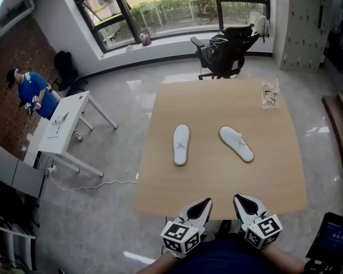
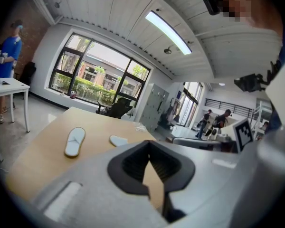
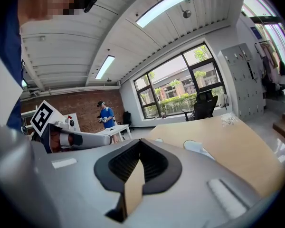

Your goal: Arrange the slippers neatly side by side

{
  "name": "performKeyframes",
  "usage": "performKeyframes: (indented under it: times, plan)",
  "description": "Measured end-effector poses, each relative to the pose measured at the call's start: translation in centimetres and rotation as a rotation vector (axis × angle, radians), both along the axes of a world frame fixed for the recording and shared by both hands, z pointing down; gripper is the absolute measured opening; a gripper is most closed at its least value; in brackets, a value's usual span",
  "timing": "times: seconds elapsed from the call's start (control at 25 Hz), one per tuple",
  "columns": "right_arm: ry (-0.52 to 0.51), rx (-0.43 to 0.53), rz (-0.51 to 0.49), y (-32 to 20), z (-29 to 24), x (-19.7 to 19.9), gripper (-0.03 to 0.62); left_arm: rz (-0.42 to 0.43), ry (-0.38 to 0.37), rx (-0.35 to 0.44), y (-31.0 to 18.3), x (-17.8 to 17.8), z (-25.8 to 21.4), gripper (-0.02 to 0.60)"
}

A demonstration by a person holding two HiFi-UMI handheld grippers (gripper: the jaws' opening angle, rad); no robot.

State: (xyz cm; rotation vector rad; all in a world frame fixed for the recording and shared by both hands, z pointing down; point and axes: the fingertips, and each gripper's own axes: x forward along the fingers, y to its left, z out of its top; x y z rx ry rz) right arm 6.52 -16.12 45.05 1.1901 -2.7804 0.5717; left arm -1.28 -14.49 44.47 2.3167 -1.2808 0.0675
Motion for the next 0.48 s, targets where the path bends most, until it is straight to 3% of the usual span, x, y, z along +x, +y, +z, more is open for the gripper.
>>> performKeyframes:
  times: [0.48]
  plan:
    - [-0.033,-0.041,-0.037,-4.5,1.1,1.8,0.012,-0.038,-0.025,-0.027,-4.3,1.7,0.5,0.003]
